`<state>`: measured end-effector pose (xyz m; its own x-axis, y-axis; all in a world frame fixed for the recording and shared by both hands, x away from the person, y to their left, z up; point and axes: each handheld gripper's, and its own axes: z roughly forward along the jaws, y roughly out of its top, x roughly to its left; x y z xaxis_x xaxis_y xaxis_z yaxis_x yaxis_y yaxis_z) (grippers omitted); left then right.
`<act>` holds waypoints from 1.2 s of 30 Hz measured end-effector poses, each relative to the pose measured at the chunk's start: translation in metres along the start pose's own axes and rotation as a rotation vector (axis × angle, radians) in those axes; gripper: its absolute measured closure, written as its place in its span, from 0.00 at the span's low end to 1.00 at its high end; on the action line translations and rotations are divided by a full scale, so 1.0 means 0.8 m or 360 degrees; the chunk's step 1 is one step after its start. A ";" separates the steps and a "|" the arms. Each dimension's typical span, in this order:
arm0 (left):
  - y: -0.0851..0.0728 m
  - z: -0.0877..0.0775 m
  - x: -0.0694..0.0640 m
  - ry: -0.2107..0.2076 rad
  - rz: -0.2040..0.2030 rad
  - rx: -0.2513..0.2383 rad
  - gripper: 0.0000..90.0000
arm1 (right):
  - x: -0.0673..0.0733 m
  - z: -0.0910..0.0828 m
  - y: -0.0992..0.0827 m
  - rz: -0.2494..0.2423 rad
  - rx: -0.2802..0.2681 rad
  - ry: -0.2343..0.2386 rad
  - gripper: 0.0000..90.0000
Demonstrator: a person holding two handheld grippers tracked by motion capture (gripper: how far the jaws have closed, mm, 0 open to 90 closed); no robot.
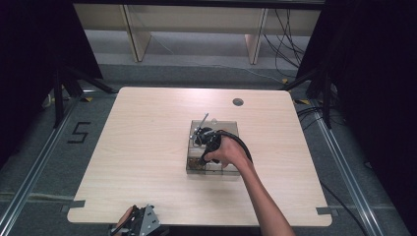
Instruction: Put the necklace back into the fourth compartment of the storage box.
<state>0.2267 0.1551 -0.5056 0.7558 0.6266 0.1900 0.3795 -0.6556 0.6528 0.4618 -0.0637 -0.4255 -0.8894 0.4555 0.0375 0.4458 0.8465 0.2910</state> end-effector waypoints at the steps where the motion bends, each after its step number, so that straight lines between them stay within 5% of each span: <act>1: 0.000 0.000 0.000 0.0000 0.0000 0.0000 0.17 | 0.002 -0.001 -0.001 0.0020 -0.0009 0.0018 0.50; 21: 0.000 0.001 0.000 0.0002 -0.0001 0.0007 0.18 | 0.019 -0.021 -0.019 -0.0066 -0.0085 0.0004 0.49; 36: -0.001 0.001 0.000 0.0006 -0.0007 0.0010 0.18 | 0.024 -0.034 -0.037 -0.0061 -0.0128 0.0004 0.49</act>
<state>0.2269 0.1549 -0.5065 0.7522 0.6310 0.1900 0.3859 -0.6555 0.6491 0.4288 -0.0873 -0.4072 -0.9059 0.4226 0.0274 0.4022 0.8383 0.3680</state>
